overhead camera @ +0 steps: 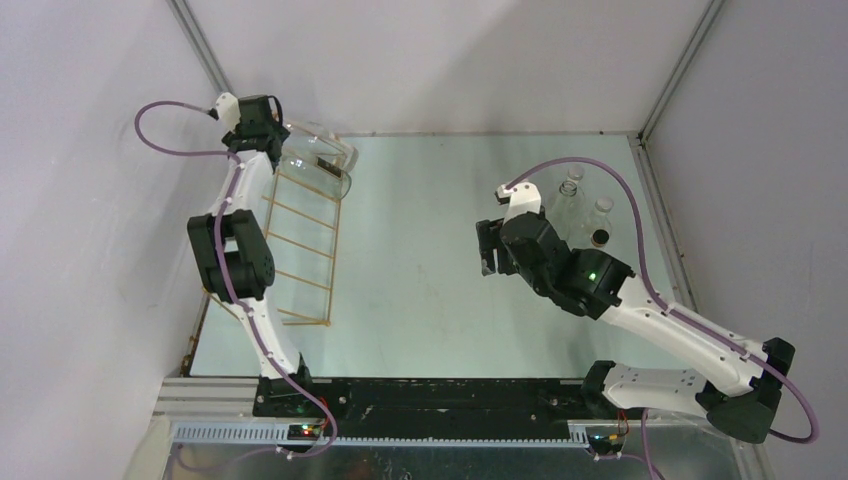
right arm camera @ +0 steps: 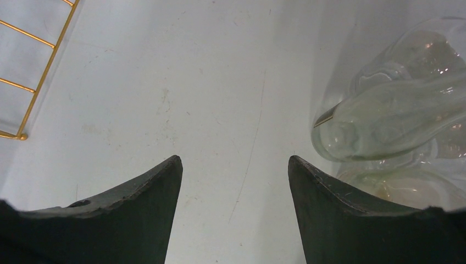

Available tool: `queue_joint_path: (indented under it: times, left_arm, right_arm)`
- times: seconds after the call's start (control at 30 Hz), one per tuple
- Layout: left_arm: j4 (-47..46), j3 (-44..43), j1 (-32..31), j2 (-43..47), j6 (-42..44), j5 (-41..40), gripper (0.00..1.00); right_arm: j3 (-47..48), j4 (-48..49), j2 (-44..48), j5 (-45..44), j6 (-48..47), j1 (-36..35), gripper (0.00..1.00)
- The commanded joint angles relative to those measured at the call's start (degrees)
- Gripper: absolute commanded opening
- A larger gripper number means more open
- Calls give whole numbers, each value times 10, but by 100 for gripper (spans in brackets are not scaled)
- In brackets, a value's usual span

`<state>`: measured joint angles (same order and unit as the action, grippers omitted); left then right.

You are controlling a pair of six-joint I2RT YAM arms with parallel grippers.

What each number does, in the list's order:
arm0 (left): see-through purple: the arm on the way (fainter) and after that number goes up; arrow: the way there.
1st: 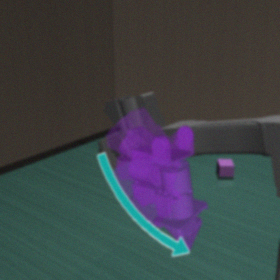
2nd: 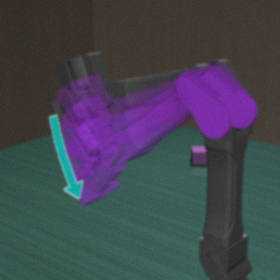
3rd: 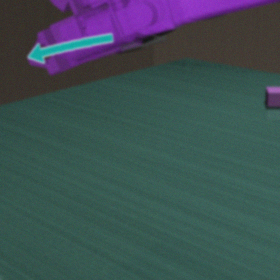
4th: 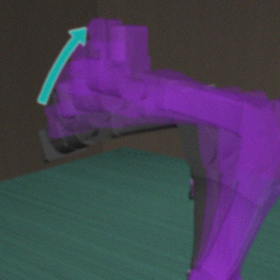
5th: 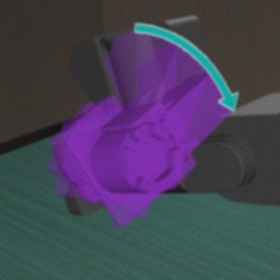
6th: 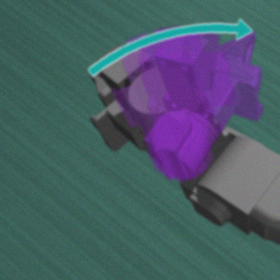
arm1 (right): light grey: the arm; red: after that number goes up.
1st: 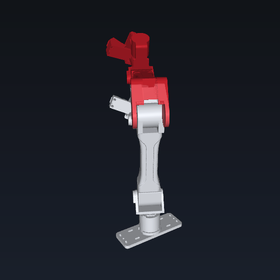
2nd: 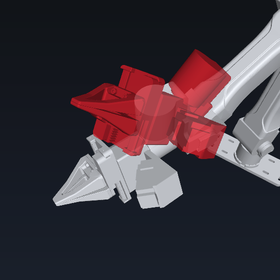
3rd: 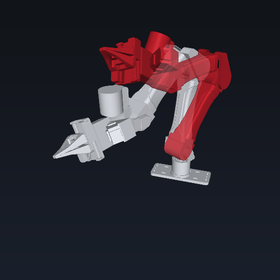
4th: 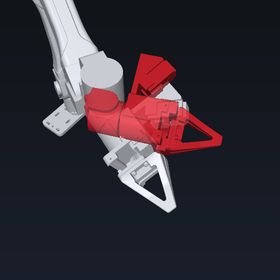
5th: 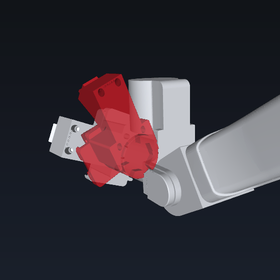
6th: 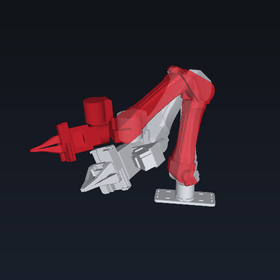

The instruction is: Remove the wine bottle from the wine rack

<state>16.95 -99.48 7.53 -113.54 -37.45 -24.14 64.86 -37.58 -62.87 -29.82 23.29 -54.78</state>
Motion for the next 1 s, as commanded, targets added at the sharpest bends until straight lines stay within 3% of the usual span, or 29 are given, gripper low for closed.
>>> queue_joint_path:
  times: [0.0,0.2,0.4,0.67,0.83,0.97]
  left_arm:
    - [-28,-26,4,-7,15,-24,70]
    - [-37,-24,6,-8,23,-27,65]
    - [-70,8,6,18,24,-21,48]
    - [-99,45,4,60,14,-12,15]
    - [-114,79,0,94,6,-13,1]
    - [-131,116,-1,124,-6,-11,0]
  right_arm:
    - [0,19,-3,2,-10,6,74]
    - [1,18,-5,3,-11,11,74]
    - [0,21,-6,8,-12,12,74]
    - [0,19,2,10,-14,12,74]
    - [1,16,11,11,-13,12,74]
    - [1,10,22,14,-9,12,74]
